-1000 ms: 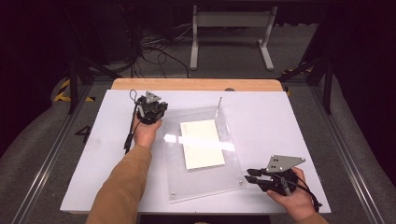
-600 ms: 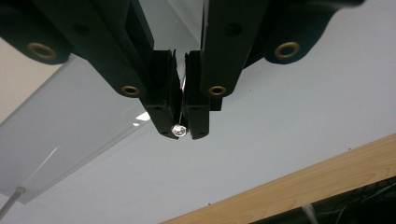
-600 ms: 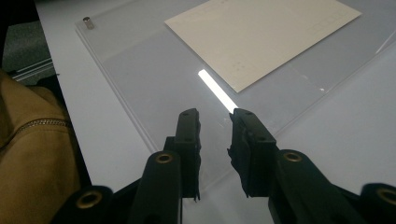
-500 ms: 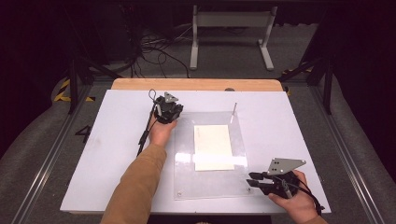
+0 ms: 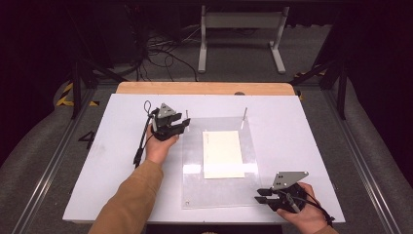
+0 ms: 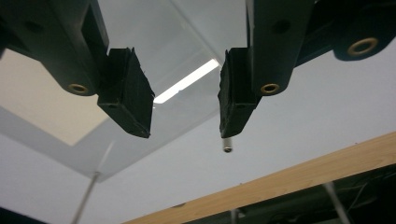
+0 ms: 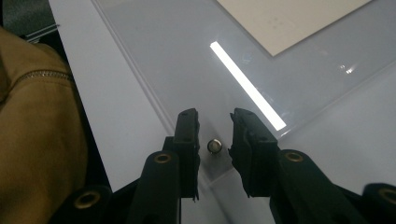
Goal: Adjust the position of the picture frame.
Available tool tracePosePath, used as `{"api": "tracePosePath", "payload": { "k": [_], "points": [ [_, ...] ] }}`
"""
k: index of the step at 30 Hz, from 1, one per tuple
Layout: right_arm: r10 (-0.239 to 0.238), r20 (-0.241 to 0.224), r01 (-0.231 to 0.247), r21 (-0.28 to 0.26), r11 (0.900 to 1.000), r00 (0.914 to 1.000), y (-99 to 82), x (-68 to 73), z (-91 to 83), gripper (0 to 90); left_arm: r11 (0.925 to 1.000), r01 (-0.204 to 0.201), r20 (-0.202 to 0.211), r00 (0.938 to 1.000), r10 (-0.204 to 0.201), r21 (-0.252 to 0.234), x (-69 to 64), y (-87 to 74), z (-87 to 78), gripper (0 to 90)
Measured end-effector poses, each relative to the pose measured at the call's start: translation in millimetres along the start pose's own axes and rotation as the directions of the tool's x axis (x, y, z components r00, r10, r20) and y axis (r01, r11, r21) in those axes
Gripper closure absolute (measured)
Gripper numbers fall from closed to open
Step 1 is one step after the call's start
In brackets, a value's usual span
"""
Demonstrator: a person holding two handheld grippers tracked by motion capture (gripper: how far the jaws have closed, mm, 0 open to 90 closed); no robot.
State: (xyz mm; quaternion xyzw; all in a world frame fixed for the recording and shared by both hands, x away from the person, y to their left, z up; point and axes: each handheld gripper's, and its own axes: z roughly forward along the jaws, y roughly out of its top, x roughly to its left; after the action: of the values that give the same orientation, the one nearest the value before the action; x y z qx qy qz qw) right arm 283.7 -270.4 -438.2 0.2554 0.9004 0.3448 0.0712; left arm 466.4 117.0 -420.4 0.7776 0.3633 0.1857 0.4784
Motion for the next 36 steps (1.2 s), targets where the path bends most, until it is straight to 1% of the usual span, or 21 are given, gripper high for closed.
{"api": "tracePosePath", "payload": {
  "k": [1, 2, 3, 5, 6, 8, 10, 13, 16, 18, 22, 23, 25, 26, 27, 28, 30, 31, 32, 34, 36],
  "points": [
    [0.003, -0.006, -0.003, -0.009, 1.0000, 1.0000, -4.2, 0.8, 0.6, 71.6, 0.9999, -0.005, 0.028, 0.9996, 0.005, -0.011, -5.1, -6.1, -10.4, 54.9],
    [0.003, -0.006, -0.003, -0.009, 1.0000, 1.0000, -4.2, 0.8, 0.6, 71.6, 0.9999, -0.005, 0.028, 0.9996, 0.005, -0.011, -5.1, -6.1, -10.4, 54.9],
    [-0.008, -0.002, 0.008, -0.010, 0.9999, 1.0000, -4.6, 1.5, 0.5, 74.2, 0.9997, -0.017, 0.052, 0.9985, 0.018, -0.018, -11.7, -13.9, -21.9, 54.9],
    [-0.018, -0.004, 0.018, -0.011, 0.9998, 0.9998, -4.1, 2.2, 1.3, 76.9, 0.9990, -0.032, 0.075, 0.9966, 0.035, -0.029, -18.6, -21.6, -32.8, 54.9],
    [-0.030, 0.008, 0.030, -0.006, 0.9995, 0.9995, -3.3, 3.2, 1.6, 78.7, 0.9987, -0.041, 0.085, 0.9955, 0.043, -0.030, -22.8, -26.3, -39.2, 55.0],
    [-0.043, 0.026, 0.043, 0.000, 0.9991, 0.9987, -2.8, 4.3, 1.7, 82.5, 0.9985, -0.044, 0.094, 0.9944, 0.047, -0.034, -25.2, -29.0, -42.8, 55.0],
    [-0.044, 0.025, 0.044, 0.001, 0.9990, 0.9987, -2.8, 4.5, 1.6, 82.7, 0.9980, -0.052, 0.121, 0.9911, 0.056, -0.036, -30.7, -36.5, -53.4, 55.0],
    [-0.060, 0.003, 0.060, 0.009, 0.9982, 0.9982, -1.4, 7.4, 2.4, 82.8, 0.9979, -0.060, 0.165, 0.9842, 0.063, -0.027, -39.9, -46.9, -67.8, 55.0],
    [-0.079, -0.007, 0.079, 0.019, 0.9967, 0.9968, -0.2, 11.1, 2.7, 82.8, 0.9928, -0.120, 0.201, 0.9725, 0.117, -0.001, -51.6, -59.3, -81.0, 54.9],
    [-0.088, -0.017, 0.089, 0.022, 0.9958, 0.9960, -0.2, 12.9, 2.6, 82.8, 0.9925, -0.122, 0.220, 0.9686, 0.117, 0.010, -55.8, -67.6, -87.7, 54.9],
    [-0.108, -0.038, 0.109, 0.035, 0.9934, 0.9935, -0.2, 18.2, 2.0, 82.9, 0.9931, -0.116, 0.232, 0.9667, 0.109, 0.017, -55.9, -75.0, -94.9, 54.8],
    [-0.109, -0.043, 0.110, 0.037, 0.9932, 0.9931, -0.1, 19.2, 1.9, 82.9, 0.9946, -0.103, 0.241, 0.9659, 0.096, 0.017, -56.3, -75.9, -95.7, 54.8],
    [-0.112, -0.055, 0.115, 0.040, 0.9926, 0.9921, -0.1, 20.1, 1.7, 82.9, 0.9947, -0.100, 0.263, 0.9605, 0.091, 0.023, -59.4, -77.9, -96.0, 54.5],
    [-0.116, -0.063, 0.119, 0.041, 0.9921, 0.9913, -0.2, 20.1, 1.5, 83.0, 0.9917, -0.125, 0.275, 0.9550, 0.112, 0.031, -64.4, -79.7, -95.7, 54.5],
    [-0.116, -0.063, 0.119, 0.041, 0.9921, 0.9913, -0.2, 20.1, 1.5, 83.0, 0.9917, -0.125, 0.275, 0.9550, 0.112, 0.031, -64.4, -79.7, -95.7, 54.4],
    [-0.120, -0.073, 0.123, 0.043, 0.9915, 0.9901, -0.2, 20.2, 1.3, 82.9, 0.9899, -0.135, 0.288, 0.9504, 0.117, 0.042, -68.8, -80.9, -96.1, 54.4],
    [-0.128, -0.084, 0.133, 0.049, 0.9900, 0.9882, 0.1, 21.2, 1.0, 83.0, 0.9873, -0.153, 0.317, 0.9393, 0.132, 0.043, -75.6, -83.3, -98.1, 54.5],
    [-0.132, -0.087, 0.137, 0.051, 0.9893, 0.9874, 0.1, 21.5, 0.9, 83.0, 0.9847, -0.169, 0.331, 0.9324, 0.146, 0.042, -79.8, -84.7, -99.2, 54.4],
    [-0.131, -0.089, 0.136, 0.052, 0.9893, 0.9873, 0.1, 22.0, 0.7, 83.0, 0.9823, -0.182, 0.330, 0.9306, 0.158, 0.043, -80.9, -84.9, -99.8, 54.5],
    [-0.133, -0.105, 0.139, 0.050, 0.9891, 0.9856, -0.7, 21.6, 0.4, 83.0, 0.9821, -0.183, 0.329, 0.9307, 0.159, 0.043, -80.1, -85.2, -99.5, 54.4],
    [-0.128, -0.109, 0.134, 0.048, 0.9899, 0.9858, -1.0, 21.5, 0.2, 83.0, 0.9839, -0.173, 0.321, 0.9352, 0.149, 0.045, -76.3, -86.2, -98.7, 54.2]
  ]
}}
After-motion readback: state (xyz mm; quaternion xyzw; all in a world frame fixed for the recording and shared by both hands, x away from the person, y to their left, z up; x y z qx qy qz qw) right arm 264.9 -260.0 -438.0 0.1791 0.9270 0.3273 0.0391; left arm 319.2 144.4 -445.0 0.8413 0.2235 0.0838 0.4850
